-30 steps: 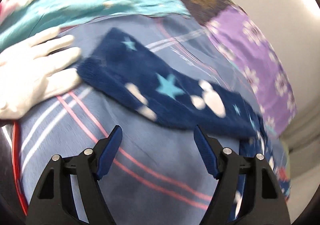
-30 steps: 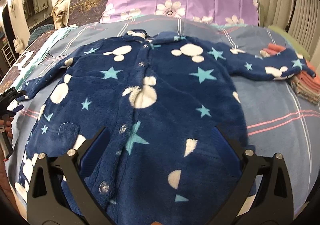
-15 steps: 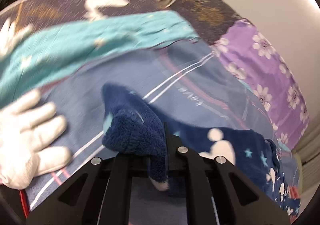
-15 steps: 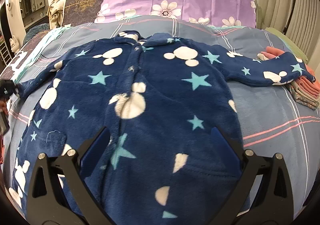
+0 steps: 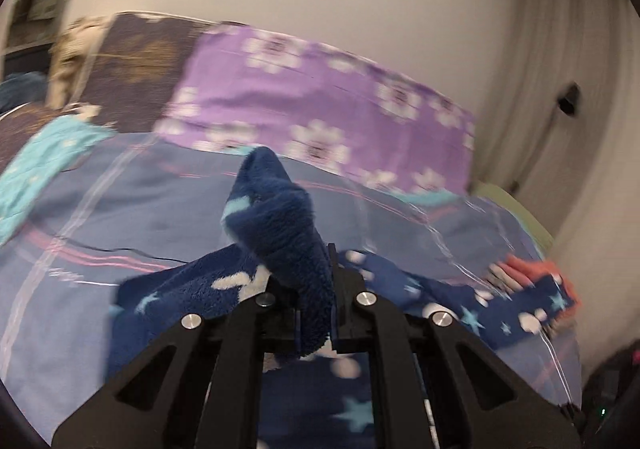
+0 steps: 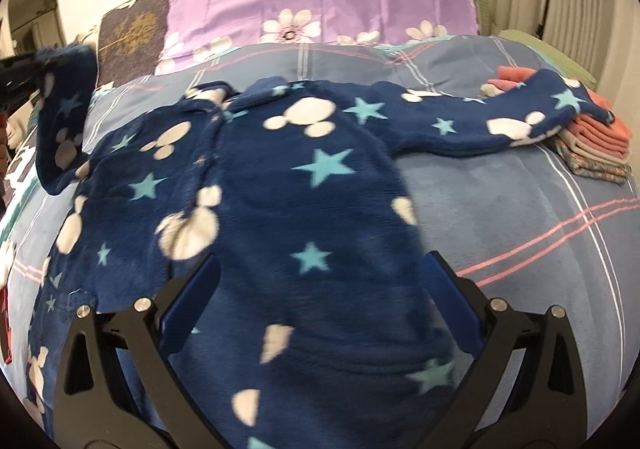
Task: Fold small clothes
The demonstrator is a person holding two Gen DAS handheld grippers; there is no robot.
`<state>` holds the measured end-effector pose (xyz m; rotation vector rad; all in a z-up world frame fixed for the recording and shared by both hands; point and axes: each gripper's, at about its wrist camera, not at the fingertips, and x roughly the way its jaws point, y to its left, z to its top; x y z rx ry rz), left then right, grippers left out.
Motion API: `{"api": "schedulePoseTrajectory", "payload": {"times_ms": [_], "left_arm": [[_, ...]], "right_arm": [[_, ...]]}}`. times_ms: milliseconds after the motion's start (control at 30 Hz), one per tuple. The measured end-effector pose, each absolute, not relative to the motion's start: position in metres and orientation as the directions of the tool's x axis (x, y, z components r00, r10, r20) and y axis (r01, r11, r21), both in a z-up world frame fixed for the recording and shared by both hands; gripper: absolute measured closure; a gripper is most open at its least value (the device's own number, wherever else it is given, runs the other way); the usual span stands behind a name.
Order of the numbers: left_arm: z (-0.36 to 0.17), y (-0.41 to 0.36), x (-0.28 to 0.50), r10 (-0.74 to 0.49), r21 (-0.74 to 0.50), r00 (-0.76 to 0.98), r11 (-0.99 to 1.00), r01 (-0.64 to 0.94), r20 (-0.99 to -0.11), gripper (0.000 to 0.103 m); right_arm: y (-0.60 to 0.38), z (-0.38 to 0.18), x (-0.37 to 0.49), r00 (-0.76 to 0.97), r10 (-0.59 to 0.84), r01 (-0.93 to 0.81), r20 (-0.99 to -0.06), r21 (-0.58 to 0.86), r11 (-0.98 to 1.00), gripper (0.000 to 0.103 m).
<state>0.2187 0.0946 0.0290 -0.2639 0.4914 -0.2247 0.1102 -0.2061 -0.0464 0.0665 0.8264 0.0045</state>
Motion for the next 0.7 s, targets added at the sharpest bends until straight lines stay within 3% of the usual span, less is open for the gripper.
{"api": "schedulePoseTrajectory", "payload": {"times_ms": [67, 100, 133, 267, 433, 567, 700], "left_arm": [[0.009, 0.050, 0.220, -0.345, -0.279, 0.819, 0.931, 0.236, -0.458, 0.090], [-0.004, 0.031, 0.219, -0.366, -0.262, 0.799, 0.927, 0.268, -0.477, 0.084], [-0.015, 0.016, 0.220, -0.377, -0.247, 0.779, 0.925, 0.288, -0.501, 0.070], [-0.057, -0.014, 0.202, -0.411, -0.207, 0.685, 0.908, 0.363, -0.602, 0.053], [-0.055, 0.017, 0.161, -0.303, -0.047, 0.745, 0.938, 0.344, -0.594, 0.028], [-0.049, 0.068, 0.135, -0.121, 0.077, 0.817, 0.977, 0.198, -0.564, 0.024], [-0.068, 0.123, 0.149, 0.031, 0.086, 0.775, 0.996, 0.031, -0.631, 0.024]], "right_arm": [[-0.214, -0.049, 0.111, 0.674, 0.019, 0.041, -0.739, 0.064, 0.997, 0.002], [-0.220, -0.050, 0.111, 0.669, 0.014, 0.053, -0.743, 0.066, 0.996, 0.002], [-0.223, -0.050, 0.111, 0.667, 0.010, 0.059, -0.745, 0.067, 0.996, 0.002], [-0.232, -0.046, 0.114, 0.667, 0.026, 0.040, -0.745, 0.070, 0.997, 0.002], [-0.226, -0.032, 0.132, 0.673, 0.108, -0.065, -0.732, 0.088, 0.994, 0.007], [-0.203, -0.023, 0.164, 0.632, 0.239, -0.190, -0.738, 0.151, 0.970, 0.026], [-0.161, -0.026, 0.211, 0.566, 0.354, -0.317, -0.745, 0.200, 0.927, 0.026]]}}
